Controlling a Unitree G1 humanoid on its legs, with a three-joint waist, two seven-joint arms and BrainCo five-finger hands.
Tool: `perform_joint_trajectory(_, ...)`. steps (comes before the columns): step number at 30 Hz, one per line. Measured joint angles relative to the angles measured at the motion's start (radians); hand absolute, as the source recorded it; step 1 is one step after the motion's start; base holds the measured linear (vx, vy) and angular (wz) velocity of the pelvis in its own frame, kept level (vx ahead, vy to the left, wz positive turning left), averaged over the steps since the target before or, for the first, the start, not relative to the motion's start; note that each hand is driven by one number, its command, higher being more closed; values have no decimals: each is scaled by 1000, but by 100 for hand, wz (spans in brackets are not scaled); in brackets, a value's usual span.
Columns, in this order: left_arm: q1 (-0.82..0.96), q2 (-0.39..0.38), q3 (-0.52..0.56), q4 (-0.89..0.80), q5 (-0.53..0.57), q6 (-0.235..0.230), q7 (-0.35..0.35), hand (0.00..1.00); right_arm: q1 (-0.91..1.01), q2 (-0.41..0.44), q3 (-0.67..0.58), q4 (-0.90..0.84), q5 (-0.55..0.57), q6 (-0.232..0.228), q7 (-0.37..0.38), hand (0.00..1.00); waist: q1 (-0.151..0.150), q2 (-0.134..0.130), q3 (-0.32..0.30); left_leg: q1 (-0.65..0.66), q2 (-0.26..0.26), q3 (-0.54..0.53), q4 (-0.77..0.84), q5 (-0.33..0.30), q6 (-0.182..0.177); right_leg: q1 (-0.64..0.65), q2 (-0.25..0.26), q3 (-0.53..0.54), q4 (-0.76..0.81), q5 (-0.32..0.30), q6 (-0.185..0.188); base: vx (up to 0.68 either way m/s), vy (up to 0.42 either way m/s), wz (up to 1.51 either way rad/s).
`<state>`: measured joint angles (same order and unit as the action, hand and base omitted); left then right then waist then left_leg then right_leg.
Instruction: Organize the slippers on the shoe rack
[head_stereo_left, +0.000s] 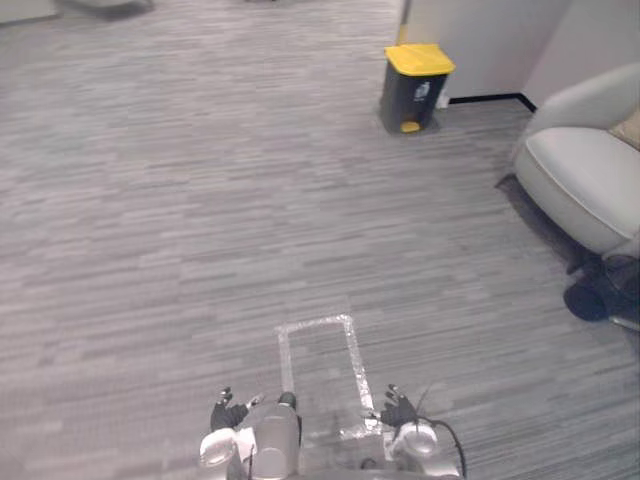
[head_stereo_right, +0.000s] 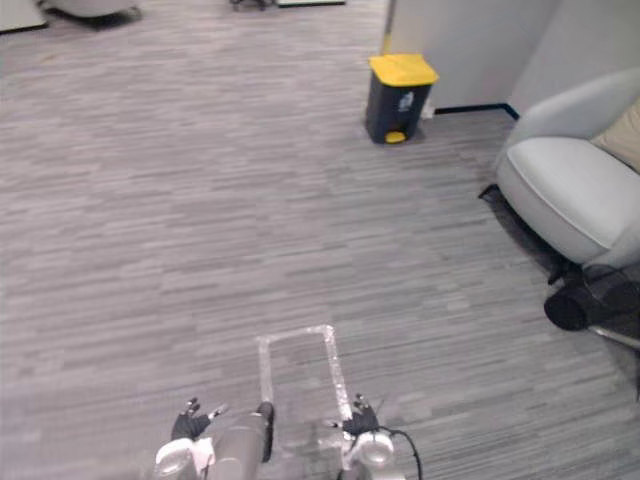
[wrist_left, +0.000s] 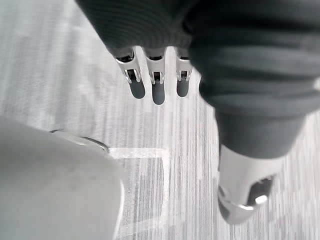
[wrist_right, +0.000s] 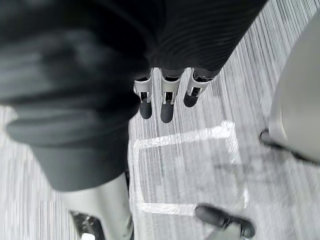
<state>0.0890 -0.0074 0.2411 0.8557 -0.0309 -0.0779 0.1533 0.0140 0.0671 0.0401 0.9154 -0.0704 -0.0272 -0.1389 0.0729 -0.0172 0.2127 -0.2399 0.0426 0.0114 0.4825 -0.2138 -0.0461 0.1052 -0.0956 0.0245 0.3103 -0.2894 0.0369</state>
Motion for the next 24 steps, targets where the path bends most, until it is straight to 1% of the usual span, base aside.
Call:
perform_joint_trajectory(1,1,0,7,1,0,1,0,0,3,0,0,0,-1,-1,1,0,6,-7,-4,17,3,41,19,-31,13,-15,-14,14,51,3,6,312,292,-81)
perform_joint_trajectory(2,1,0,8,1,-1,2,1,0,6,0,-1,0,-2,-1,1,0,10,-10,-6,32,6,65,19,-43,21,-34,-23,17,95,5,10,371,301,-100)
perform_joint_trajectory(3,2,0,6,5,0,4,1,0,11,0,-4,0,-7,0,2,0,12,-9,-5,78,15,114,17,-59,46,-94,-43,0,235,30,44,251,181,-77)
perform_joint_trajectory(4,2,0,6,7,0,4,1,0,13,0,-5,0,-7,0,3,0,12,-9,-5,91,16,127,15,-66,49,-110,-49,-8,271,38,48,314,210,-105)
perform_joint_trajectory(5,2,7,2,26,1,6,1,0,17,0,-12,-11,-7,-3,4,0,9,-5,-3,160,16,176,-1,-88,66,-179,-90,-55,454,52,50,305,149,-84)
perform_joint_trajectory(6,1,14,-5,47,2,8,0,0,18,-2,-21,-21,-8,-4,4,0,-2,-3,-1,225,11,199,-32,-98,75,-218,-123,-130,552,32,31,305,149,-80)
perform_joint_trajectory(7,2,14,-5,51,4,9,0,0,18,-3,-24,-24,-8,-4,4,0,-10,-3,-2,243,12,200,-46,-99,77,-228,-126,-153,568,23,27,363,97,-44)
perform_joint_trajectory(8,2,16,-5,67,8,14,0,0,17,-8,-27,-23,-9,-10,4,0,-19,-1,-2,305,21,221,-100,-99,77,-248,-118,-222,546,-4,5,283,37,-37)
perform_joint_trajectory(9,2,16,-5,70,9,17,-1,0,14,-8,-27,-21,-10,-12,4,0,-19,0,-1,344,32,243,-136,-99,76,-273,-105,-279,475,-13,3,283,37,-38)
perform_joint_trajectory(10,2,17,-5,72,9,17,-1,0,12,-9,-27,-20,-10,-12,4,0,-19,0,-1,353,34,251,-146,-99,76,-283,-102,-299,445,-13,3,246,-2,-47)
perform_joint_trajectory(11,1,20,-11,79,10,17,-1,0,2,-10,-28,-11,-10,-12,4,0,-20,-1,-2,376,39,280,-174,-99,76,-310,-94,-354,338,3,-11,261,-33,-48)
perform_joint_trajectory(12,0,26,-27,82,10,17,-2,0,-16,-14,-27,10,-10,-12,4,0,-20,-2,-2,397,33,300,-194,-100,71,-325,-89,-420,217,64,-26,324,-44,-45)
perform_joint_trajectory(13,0,27,-31,83,10,17,-2,0,-19,-15,-26,17,-10,-12,5,0,-20,-3,-2,401,32,304,-198,-100,68,-327,-86,-434,182,94,-33,326,-75,-43)
perform_joint_trajectory(14,-9,30,-37,91,13,15,-4,0,-24,-25,-28,19,-11,-13,8,0,-20,-13,-5,419,11,290,-204,-117,35,-319,-72,-451,101,207,-108,311,-73,-38)
perform_joint_trajectory(15,-18,17,-44,105,25,20,-6,0,-31,-42,-33,27,-11,-13,10,0,-22,24,-11,424,38,265,-204,-116,28,-311,-53,-457,99,197,-106,303,-92,-35)
perform_joint_trajectory(16,-17,13,-45,109,34,19,-7,0,-31,-43,-37,29,-10,-13,10,0,-24,31,-15,423,41,252,-202,-115,27,-310,-46,-459,92,183,-105,276,-98,-19)
perform_joint_trajectory(17,-19,0,-46,116,50,20,-8,0,-32,-47,-51,28,-9,-13,9,0,-32,48,-22,423,56,234,-183,-115,26,-301,-29,-463,82,162,-104,355,-158,-1)
perform_joint_trajectory(18,-21,-4,-47,113,59,23,-12,0,-30,-42,-76,22,-9,-13,8,0,-38,53,-20,405,73,224,-112,-114,23,-277,-10,-473,68,141,-103,350,-159,1)
perform_joint_trajectory(19,-21,-5,-42,105,68,25,-19,0,-24,-39,-77,16,-8,-12,6,0,-38,54,-20,376,99,220,-14,-111,18,-252,6,-473,58,133,-105,348,-155,2)
perform_joint_trajectory(20,-20,-5,-42,95,71,25,-24,0,-8,-38,-75,2,-7,-12,4,0,-37,57,-17,335,128,206,121,-92,-6,-218,29,-467,42,119,-105,167,-76,-5)
perform_joint_trajectory(21,-20,-5,-41,91,71,25,-24,0,-4,-37,-75,-1,-7,-12,3,0,-37,59,-16,320,138,200,168,-80,-14,-206,38,-461,36,115,-106,342,-71,-48)
perform_joint_trajectory(22,-14,-8,-41,73,76,24,-24,0,7,-33,-67,-10,-5,-10,1,0,-28,55,-15,218,186,167,411,-27,-13,-156,74,-416,13,93,-122,284,-23,-67)
perform_joint_trajectory(23,-15,-10,-36,67,78,24,-25,0,6,-33,-67,-6,-5,-9,0,0,-24,59,-17,197,188,162,435,-56,-15,-148,84,-390,11,88,-124,342,-18,-110)
perform_joint_trajectory(24,-13,-12,-31,56,78,24,-24,0,5,-32,-70,3,-4,-7,-1,0,-19,53,-16,166,182,152,421,-102,-9,-137,88,-358,8,89,-120,275,58,-126)
